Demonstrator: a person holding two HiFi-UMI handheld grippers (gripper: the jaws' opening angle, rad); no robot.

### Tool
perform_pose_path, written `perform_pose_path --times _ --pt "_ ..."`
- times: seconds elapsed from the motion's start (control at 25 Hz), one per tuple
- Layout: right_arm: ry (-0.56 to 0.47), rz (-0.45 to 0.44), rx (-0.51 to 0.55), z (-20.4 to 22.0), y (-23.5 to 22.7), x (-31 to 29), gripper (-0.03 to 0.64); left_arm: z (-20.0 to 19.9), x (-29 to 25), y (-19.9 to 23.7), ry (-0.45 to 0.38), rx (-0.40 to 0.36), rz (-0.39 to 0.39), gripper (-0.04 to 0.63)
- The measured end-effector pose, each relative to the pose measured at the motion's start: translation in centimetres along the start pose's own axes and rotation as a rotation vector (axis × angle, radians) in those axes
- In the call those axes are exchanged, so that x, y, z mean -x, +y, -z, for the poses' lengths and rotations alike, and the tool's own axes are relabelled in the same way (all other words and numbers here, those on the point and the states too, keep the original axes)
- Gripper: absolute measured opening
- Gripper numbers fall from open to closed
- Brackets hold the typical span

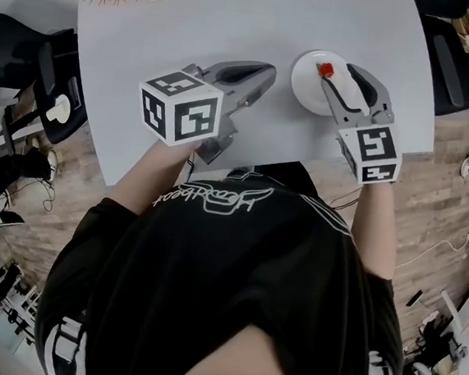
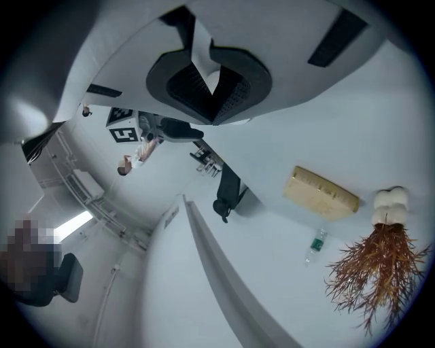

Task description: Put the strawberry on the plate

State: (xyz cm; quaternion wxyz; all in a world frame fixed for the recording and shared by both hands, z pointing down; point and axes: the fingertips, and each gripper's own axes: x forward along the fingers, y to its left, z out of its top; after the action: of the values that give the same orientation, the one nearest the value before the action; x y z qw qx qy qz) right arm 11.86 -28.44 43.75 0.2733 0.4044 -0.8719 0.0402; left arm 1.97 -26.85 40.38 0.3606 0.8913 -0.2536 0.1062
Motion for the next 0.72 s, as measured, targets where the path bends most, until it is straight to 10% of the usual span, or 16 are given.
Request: perform_pose_path --times 0.4,0.72 --pt "-0.184 0.096 -0.1 -5.5 3.7 8.4 0.178 1.1 4.9 -5.1 -0.03 -0.085 0.065 0.006" --pt "-0.294 0.198 -0.189 -7.2 7.8 15.1 0.029 2.4 9.3 -9.3 -0.052 -0.178 0.118 0.006"
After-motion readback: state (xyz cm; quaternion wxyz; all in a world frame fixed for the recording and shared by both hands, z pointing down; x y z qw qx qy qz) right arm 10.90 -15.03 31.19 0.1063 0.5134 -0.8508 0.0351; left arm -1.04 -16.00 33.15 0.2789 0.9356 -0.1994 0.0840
